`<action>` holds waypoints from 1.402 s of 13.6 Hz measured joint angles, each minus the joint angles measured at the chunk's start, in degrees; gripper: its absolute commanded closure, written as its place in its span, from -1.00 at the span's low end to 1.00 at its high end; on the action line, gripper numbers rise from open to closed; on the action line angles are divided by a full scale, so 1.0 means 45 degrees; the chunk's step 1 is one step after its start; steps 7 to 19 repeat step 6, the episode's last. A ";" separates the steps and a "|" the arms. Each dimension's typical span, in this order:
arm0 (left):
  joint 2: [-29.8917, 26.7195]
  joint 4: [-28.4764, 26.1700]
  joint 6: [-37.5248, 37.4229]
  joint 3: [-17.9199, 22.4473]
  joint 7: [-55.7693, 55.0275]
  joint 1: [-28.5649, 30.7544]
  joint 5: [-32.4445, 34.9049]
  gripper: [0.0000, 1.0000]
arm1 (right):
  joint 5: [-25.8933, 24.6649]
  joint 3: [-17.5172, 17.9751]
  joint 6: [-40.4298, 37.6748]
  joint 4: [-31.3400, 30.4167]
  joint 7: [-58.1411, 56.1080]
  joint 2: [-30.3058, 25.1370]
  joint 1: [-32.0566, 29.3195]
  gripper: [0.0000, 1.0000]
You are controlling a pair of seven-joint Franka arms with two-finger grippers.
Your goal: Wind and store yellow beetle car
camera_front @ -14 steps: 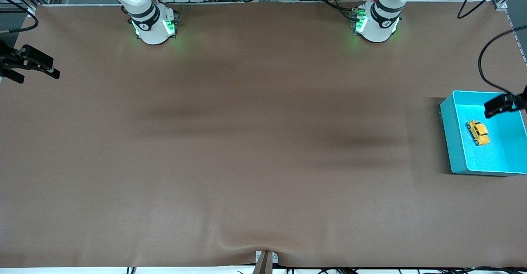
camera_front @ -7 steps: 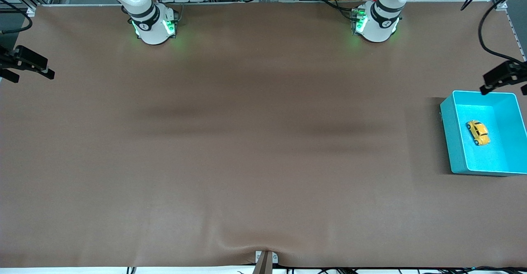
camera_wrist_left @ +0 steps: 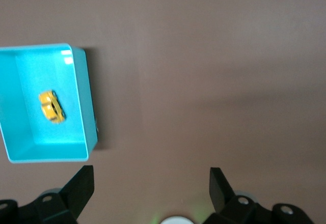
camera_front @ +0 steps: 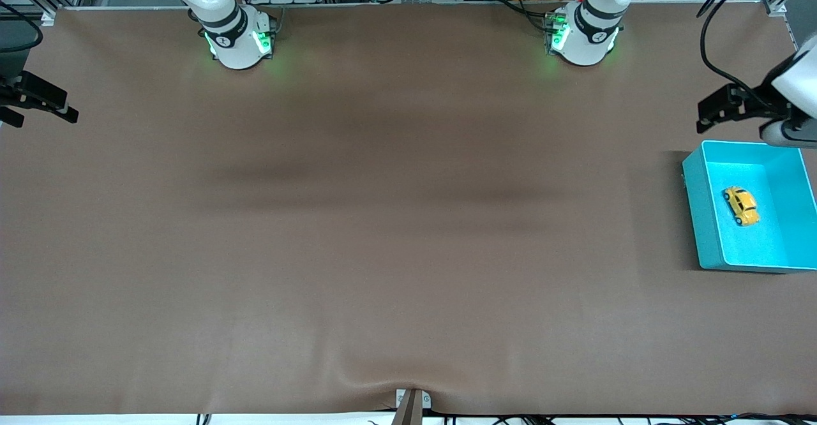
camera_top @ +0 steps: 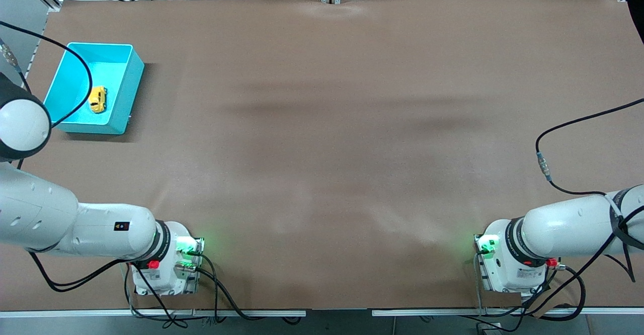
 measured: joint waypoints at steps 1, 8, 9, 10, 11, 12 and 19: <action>0.0000 0.0000 -0.0212 -0.0008 0.0009 -0.0021 -0.0014 -1.00 | 0.0000 0.0000 0.0000 0.0000 0.0000 0.0001 0.0000 -1.00; 0.0000 0.0000 -0.0335 -0.0035 0.0014 -0.0078 -0.0066 -1.00 | 0.0000 0.0000 -0.0004 0.0000 0.0000 0.0003 -0.0001 -1.00; 0.0000 0.0000 -0.0335 -0.0035 0.0014 -0.0078 -0.0066 -1.00 | 0.0000 0.0000 -0.0004 0.0000 0.0000 0.0003 -0.0001 -1.00; 0.0000 0.0000 -0.0335 -0.0035 0.0014 -0.0078 -0.0066 -1.00 | 0.0000 0.0000 -0.0004 0.0000 0.0000 0.0003 -0.0001 -1.00; 0.0000 0.0000 -0.0335 -0.0035 0.0014 -0.0078 -0.0066 -1.00 | 0.0000 0.0000 -0.0004 0.0000 0.0000 0.0003 -0.0001 -1.00; 0.0000 0.0000 -0.0335 -0.0035 0.0014 -0.0078 -0.0066 -1.00 | 0.0000 0.0000 -0.0004 0.0000 0.0000 0.0003 -0.0001 -1.00; 0.0000 0.0000 -0.0335 -0.0035 0.0014 -0.0078 -0.0066 -1.00 | 0.0000 0.0000 -0.0004 0.0000 0.0000 0.0003 -0.0001 -1.00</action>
